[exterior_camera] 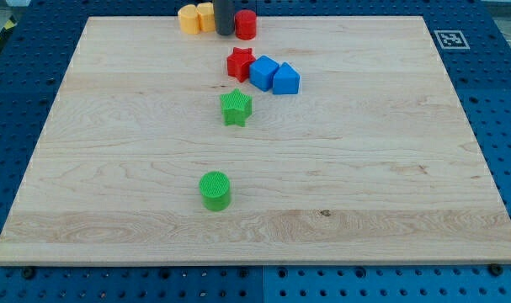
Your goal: Move the red star into the red circle towards the top center
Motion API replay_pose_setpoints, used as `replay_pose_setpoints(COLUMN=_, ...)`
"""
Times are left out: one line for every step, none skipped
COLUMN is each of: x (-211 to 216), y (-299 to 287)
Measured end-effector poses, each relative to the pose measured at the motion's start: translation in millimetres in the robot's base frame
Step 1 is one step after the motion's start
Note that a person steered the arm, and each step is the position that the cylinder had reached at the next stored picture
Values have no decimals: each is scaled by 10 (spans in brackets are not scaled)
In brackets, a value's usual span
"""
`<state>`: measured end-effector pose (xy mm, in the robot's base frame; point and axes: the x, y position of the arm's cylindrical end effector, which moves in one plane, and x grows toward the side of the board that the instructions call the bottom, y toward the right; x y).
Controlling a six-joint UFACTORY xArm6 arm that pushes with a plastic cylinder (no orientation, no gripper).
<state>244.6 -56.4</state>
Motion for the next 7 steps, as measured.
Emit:
replay_pose_setpoints(x=525, y=0)
replay_pose_setpoints(x=1099, y=0)
replay_pose_setpoints(x=1548, y=-88)
replay_pose_setpoints(x=1834, y=-252)
replay_pose_setpoints(x=2078, y=-228)
replay_pose_setpoints(x=2144, y=-148)
replay_pose_setpoints(x=2038, y=-142)
